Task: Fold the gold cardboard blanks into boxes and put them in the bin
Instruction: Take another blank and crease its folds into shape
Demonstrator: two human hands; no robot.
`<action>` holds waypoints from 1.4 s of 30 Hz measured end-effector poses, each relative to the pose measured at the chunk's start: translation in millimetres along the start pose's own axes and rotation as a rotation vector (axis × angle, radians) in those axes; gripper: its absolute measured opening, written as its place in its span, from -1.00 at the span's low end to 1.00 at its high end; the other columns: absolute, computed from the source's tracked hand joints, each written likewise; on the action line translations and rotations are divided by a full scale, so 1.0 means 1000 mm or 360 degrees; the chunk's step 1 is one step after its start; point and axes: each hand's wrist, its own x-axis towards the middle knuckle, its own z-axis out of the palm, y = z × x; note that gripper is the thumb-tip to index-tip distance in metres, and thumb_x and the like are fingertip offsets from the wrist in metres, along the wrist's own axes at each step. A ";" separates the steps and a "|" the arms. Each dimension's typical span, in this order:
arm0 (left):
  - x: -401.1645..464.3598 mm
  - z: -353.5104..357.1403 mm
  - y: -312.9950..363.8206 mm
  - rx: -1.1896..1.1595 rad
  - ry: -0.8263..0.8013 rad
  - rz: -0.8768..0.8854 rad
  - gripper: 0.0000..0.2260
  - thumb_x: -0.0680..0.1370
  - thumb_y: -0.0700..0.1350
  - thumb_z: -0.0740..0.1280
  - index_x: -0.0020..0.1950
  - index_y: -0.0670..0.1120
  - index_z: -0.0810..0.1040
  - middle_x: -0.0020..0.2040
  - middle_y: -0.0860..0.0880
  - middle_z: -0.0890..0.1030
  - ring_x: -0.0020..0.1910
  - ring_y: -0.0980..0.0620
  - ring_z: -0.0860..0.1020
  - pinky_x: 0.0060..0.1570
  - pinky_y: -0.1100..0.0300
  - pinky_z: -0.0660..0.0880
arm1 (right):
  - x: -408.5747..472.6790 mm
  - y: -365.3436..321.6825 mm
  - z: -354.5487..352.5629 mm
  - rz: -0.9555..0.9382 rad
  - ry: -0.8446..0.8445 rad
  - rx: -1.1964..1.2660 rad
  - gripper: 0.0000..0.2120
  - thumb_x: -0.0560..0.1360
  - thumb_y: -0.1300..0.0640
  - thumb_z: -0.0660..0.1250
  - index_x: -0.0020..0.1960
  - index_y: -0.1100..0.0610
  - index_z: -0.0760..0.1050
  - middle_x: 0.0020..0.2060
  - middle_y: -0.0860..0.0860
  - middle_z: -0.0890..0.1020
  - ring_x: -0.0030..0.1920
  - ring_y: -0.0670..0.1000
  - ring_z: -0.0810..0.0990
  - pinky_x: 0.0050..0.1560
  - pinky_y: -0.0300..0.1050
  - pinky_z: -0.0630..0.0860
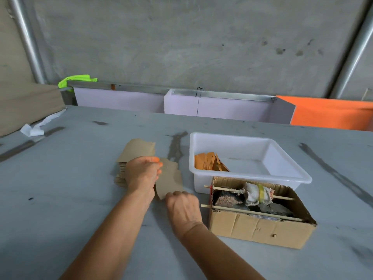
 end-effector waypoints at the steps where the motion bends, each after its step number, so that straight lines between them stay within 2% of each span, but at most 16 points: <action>1: 0.001 -0.004 0.000 0.0023 0.0010 0.0043 -0.85 0.45 -0.41 0.32 -0.21 -0.18 0.54 -0.36 -0.09 0.51 -0.43 0.05 0.42 -0.47 0.31 0.39 | -0.005 0.001 -0.010 0.0077 0.0110 0.0045 -0.82 0.11 0.16 0.54 -0.34 0.12 0.58 -0.41 0.04 0.63 -0.39 0.01 0.61 -0.44 -0.25 0.35; 3: 0.001 -0.011 -0.001 0.0112 0.0031 0.0164 -0.86 0.46 -0.38 0.32 -0.07 -0.20 0.61 -0.37 -0.10 0.50 -0.42 0.00 0.42 -0.39 0.26 0.38 | -0.010 0.002 -0.022 0.0096 0.0277 0.0170 -0.70 -0.15 0.16 0.57 -0.53 0.09 0.48 -0.61 -0.02 0.50 -0.60 -0.03 0.48 -0.56 -0.34 0.26; 5: -0.001 -0.017 0.001 0.0252 -0.0020 0.0329 -0.83 0.48 -0.32 0.34 0.02 -0.16 0.63 -0.25 -0.08 0.58 -0.28 -0.02 0.51 -0.18 0.19 0.47 | -0.018 0.006 -0.038 0.0176 0.0548 0.0205 -0.78 -0.05 0.25 0.49 -0.52 0.10 0.47 -0.63 0.00 0.47 -0.62 0.04 0.45 -0.56 -0.30 0.21; 7: -0.007 -0.022 0.004 0.0309 -0.0151 0.0476 -0.85 0.48 -0.24 0.40 0.04 -0.12 0.64 -0.12 -0.02 0.63 -0.12 0.07 0.57 -0.02 0.23 0.48 | -0.026 0.020 -0.053 0.0439 0.0708 0.0470 -0.87 0.18 0.32 0.38 -0.44 0.13 0.49 -0.58 0.07 0.50 -0.55 0.13 0.45 -0.49 -0.21 0.16; 9: -0.016 -0.022 0.004 0.0294 -0.0347 0.0495 -0.89 0.46 -0.17 0.45 -0.03 -0.06 0.63 -0.12 0.06 0.64 -0.15 0.22 0.59 -0.09 0.38 0.48 | -0.039 0.038 -0.060 0.0598 0.0675 0.0868 -0.74 0.43 0.26 0.33 -0.42 0.09 0.45 -0.55 0.01 0.46 -0.48 0.06 0.37 -0.39 -0.13 0.19; 12: -0.028 -0.018 -0.001 0.0257 -0.0614 0.0391 -0.88 0.43 -0.22 0.46 -0.08 -0.04 0.64 -0.17 0.05 0.67 -0.23 0.27 0.60 -0.22 0.47 0.46 | -0.062 0.063 -0.065 0.0749 0.0568 0.1523 -0.62 0.47 0.18 0.38 -0.48 0.14 0.35 -0.55 -0.08 0.33 -0.49 -0.09 0.24 -0.40 -0.22 0.22; 14: -0.039 -0.014 -0.005 0.0300 -0.0735 0.0335 -0.86 0.42 -0.28 0.46 -0.11 -0.06 0.66 -0.21 0.03 0.68 -0.23 0.19 0.60 -0.20 0.40 0.46 | -0.078 0.075 -0.068 0.0876 0.0456 0.1790 -0.66 0.46 0.18 0.40 -0.46 0.16 0.42 -0.48 -0.04 0.39 -0.44 -0.10 0.31 -0.34 -0.20 0.30; 17: -0.057 -0.007 -0.010 0.0300 -0.0868 0.0257 -0.86 0.42 -0.33 0.44 -0.20 -0.09 0.65 -0.33 0.02 0.67 -0.35 0.16 0.58 -0.33 0.36 0.48 | -0.100 0.090 -0.073 0.1034 0.0368 0.2005 -0.69 0.44 0.22 0.42 -0.46 0.11 0.48 -0.48 -0.01 0.49 -0.37 -0.06 0.44 -0.25 -0.09 0.43; 19: -0.068 -0.003 -0.013 0.0304 -0.0934 0.0237 -0.87 0.42 -0.33 0.43 -0.21 -0.11 0.64 -0.35 0.00 0.66 -0.39 0.17 0.58 -0.40 0.37 0.46 | -0.112 0.098 -0.080 0.1088 0.0416 0.2146 -0.83 0.41 0.27 0.45 -0.35 0.16 0.58 -0.40 0.04 0.60 -0.28 0.00 0.55 -0.19 -0.04 0.54; 21: -0.079 0.003 -0.015 0.0306 -0.0993 0.0247 -0.89 0.42 -0.32 0.44 -0.20 -0.11 0.64 -0.34 -0.01 0.67 -0.38 0.16 0.58 -0.39 0.36 0.47 | -0.122 0.106 -0.085 0.1090 0.0485 0.2216 -0.91 0.41 0.28 0.45 -0.26 0.15 0.63 -0.36 0.01 0.65 -0.27 -0.01 0.59 -0.28 -0.14 0.55; 26: -0.106 0.011 -0.022 0.0372 -0.1058 0.0548 -0.78 0.40 -0.35 0.45 -0.31 -0.03 0.64 -0.34 0.02 0.65 -0.33 0.16 0.57 -0.25 0.39 0.47 | -0.149 0.125 -0.088 0.0822 0.0590 0.1992 -0.80 0.39 0.33 0.44 -0.31 0.06 0.65 -0.34 0.02 0.68 -0.25 0.06 0.64 -0.24 -0.11 0.56; 29: -0.122 0.000 -0.037 0.0680 -0.0971 0.1305 -0.79 0.37 -0.30 0.48 -0.34 -0.01 0.62 -0.32 0.09 0.63 -0.27 0.18 0.56 -0.17 0.37 0.45 | -0.172 0.133 -0.080 0.0495 0.0782 0.1310 -0.72 0.30 0.39 0.50 -0.33 0.00 0.63 -0.35 -0.14 0.64 -0.25 -0.14 0.58 -0.17 -0.39 0.43; 31: -0.131 -0.011 -0.055 0.0944 -0.1020 0.1852 -0.90 0.34 -0.26 0.46 -0.33 -0.10 0.59 -0.31 0.08 0.58 -0.24 0.12 0.51 -0.17 0.23 0.43 | -0.189 0.136 -0.069 0.0193 0.0757 0.0825 -0.76 0.24 0.39 0.55 -0.31 0.09 0.61 -0.33 -0.15 0.61 -0.24 -0.09 0.57 -0.19 -0.31 0.43; 32: -0.135 -0.016 -0.064 0.1064 -0.1069 0.1994 -0.91 0.33 -0.24 0.45 -0.32 -0.11 0.57 -0.30 0.06 0.57 -0.24 0.10 0.48 -0.18 0.20 0.40 | -0.197 0.136 -0.062 0.0088 0.0681 0.0658 -0.78 0.23 0.36 0.57 -0.32 0.10 0.60 -0.34 -0.13 0.60 -0.25 -0.04 0.57 -0.20 -0.23 0.43; 38: -0.150 -0.029 -0.094 0.1359 -0.1277 0.2339 -0.86 0.42 -0.17 0.43 -0.34 -0.08 0.55 -0.32 0.02 0.51 -0.29 0.01 0.46 -0.21 0.16 0.40 | -0.224 0.131 -0.036 -0.0104 0.0395 0.0222 -0.90 0.32 0.18 0.44 -0.33 0.05 0.57 -0.36 -0.09 0.58 -0.28 0.01 0.59 -0.19 -0.20 0.31; 42: -0.154 -0.031 -0.097 0.1394 -0.1301 0.2213 -0.85 0.39 -0.05 0.42 -0.36 -0.04 0.57 -0.34 0.05 0.51 -0.29 0.05 0.46 -0.19 0.21 0.38 | -0.227 0.126 -0.036 -0.0080 0.0313 0.0251 -0.94 0.30 0.13 0.43 -0.35 0.04 0.58 -0.36 -0.09 0.58 -0.29 0.02 0.59 -0.22 -0.15 0.43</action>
